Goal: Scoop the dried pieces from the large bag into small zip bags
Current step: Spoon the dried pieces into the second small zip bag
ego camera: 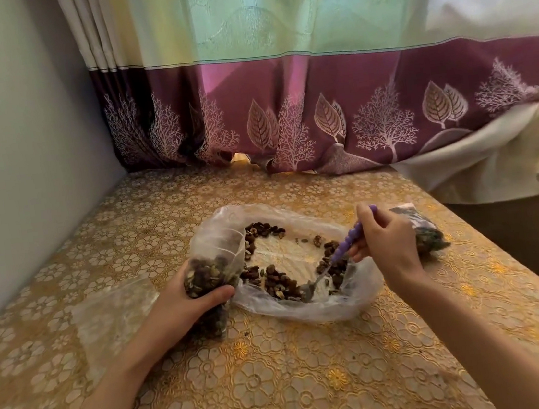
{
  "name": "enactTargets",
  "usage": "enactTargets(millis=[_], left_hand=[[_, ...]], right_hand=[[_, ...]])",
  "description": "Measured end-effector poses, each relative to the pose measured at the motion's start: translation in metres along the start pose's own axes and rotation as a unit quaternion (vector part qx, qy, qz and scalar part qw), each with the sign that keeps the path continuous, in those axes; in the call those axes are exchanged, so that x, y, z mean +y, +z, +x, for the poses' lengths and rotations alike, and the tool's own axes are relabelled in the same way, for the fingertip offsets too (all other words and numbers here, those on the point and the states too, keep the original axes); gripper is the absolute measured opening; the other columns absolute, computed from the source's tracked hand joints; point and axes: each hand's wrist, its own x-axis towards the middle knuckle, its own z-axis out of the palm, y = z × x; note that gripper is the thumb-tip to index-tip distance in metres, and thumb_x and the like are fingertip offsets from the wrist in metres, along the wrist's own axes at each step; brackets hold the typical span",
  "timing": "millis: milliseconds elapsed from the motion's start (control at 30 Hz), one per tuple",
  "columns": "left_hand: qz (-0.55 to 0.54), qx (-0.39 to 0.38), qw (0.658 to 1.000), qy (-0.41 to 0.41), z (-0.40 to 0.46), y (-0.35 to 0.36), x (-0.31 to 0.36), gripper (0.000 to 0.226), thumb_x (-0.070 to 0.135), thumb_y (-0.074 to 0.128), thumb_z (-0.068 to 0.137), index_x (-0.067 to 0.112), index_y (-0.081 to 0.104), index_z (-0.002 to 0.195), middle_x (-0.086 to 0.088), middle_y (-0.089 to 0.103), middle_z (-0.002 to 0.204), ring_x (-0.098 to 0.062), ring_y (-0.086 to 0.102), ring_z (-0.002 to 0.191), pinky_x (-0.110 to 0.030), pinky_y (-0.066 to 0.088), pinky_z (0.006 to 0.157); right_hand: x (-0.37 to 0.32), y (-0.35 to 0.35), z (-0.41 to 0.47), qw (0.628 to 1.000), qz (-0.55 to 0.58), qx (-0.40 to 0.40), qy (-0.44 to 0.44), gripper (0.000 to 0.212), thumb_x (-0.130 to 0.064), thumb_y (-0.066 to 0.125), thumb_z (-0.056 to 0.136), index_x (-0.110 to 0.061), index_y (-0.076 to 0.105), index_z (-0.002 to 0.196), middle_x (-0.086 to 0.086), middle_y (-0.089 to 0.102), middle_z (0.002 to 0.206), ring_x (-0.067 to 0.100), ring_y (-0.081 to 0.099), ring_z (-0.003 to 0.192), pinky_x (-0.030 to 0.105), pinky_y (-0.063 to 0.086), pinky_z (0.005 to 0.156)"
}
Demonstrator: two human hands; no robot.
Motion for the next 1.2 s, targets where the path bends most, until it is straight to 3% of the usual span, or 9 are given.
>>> enactTargets(millis=[133,267,467,767,933,1100,1200], left_hand=[[0.001,0.004,1.000,-0.001,0.000,0.000,-0.001,0.048,0.046,0.075,0.048,0.047,0.052,0.091,0.026,0.063,0.079,0.017,0.057,0.071,-0.009,0.041,0.061],[-0.001,-0.001,1.000,0.008,0.000,0.000,-0.001,0.045,0.041,0.075,0.051,0.041,0.053,0.090,0.031,0.064,0.074,0.020,0.057,0.070,0.000,0.040,0.054],[0.003,0.004,1.000,0.013,0.000,0.001,0.000,0.044,0.043,0.074,0.051,0.041,0.053,0.089,0.026,0.062,0.077,0.021,0.056,0.071,-0.002,0.041,0.055],[0.009,0.003,1.000,0.019,0.001,0.000,-0.003,0.050,0.049,0.074,0.047,0.041,0.054,0.093,0.019,0.065,0.089,0.016,0.059,0.078,-0.008,0.040,0.064],[0.005,0.004,1.000,0.022,0.002,0.000,-0.003,0.051,0.046,0.075,0.047,0.040,0.053,0.093,0.019,0.064,0.086,0.017,0.059,0.076,-0.005,0.042,0.060],[0.002,0.002,1.000,0.017,0.002,-0.001,-0.004,0.051,0.046,0.075,0.049,0.041,0.051,0.094,0.016,0.062,0.097,0.004,0.057,0.089,-0.015,0.043,0.069],[0.003,0.006,1.000,0.021,0.001,0.000,-0.002,0.050,0.046,0.075,0.049,0.044,0.051,0.093,0.017,0.062,0.094,0.006,0.060,0.085,-0.012,0.042,0.067]], right_hand=[[0.002,0.003,-0.001,0.998,0.045,-0.006,0.048,0.038,-0.023,0.045,0.100,0.003,0.055,0.075,0.016,0.065,0.058,0.038,0.067,0.056,0.027,0.054,0.045],[0.002,0.009,-0.003,0.993,0.083,-0.029,0.083,0.037,-0.021,0.044,0.100,0.002,0.054,0.073,0.018,0.066,0.060,0.038,0.069,0.059,0.026,0.055,0.047],[0.008,0.010,-0.006,0.985,0.119,-0.024,0.123,0.039,-0.022,0.045,0.099,0.003,0.056,0.072,0.021,0.068,0.063,0.033,0.070,0.060,0.021,0.054,0.047],[-0.001,0.005,0.003,0.986,0.135,-0.002,0.102,0.039,-0.021,0.040,0.101,0.005,0.057,0.075,0.025,0.067,0.069,0.036,0.068,0.063,0.021,0.053,0.048],[-0.020,0.010,0.013,0.982,0.167,0.004,0.090,0.039,-0.019,0.039,0.101,0.002,0.055,0.072,0.014,0.068,0.058,0.019,0.065,0.048,0.019,0.052,0.047],[-0.049,0.025,0.021,0.978,0.200,-0.002,0.054,0.043,-0.018,0.038,0.101,0.001,0.055,0.067,0.019,0.068,0.060,0.025,0.067,0.053,0.019,0.052,0.046],[-0.061,0.038,0.020,0.977,0.209,-0.023,0.030,0.042,-0.018,0.037,0.101,0.001,0.055,0.068,0.022,0.068,0.062,0.031,0.068,0.058,0.020,0.051,0.046]])
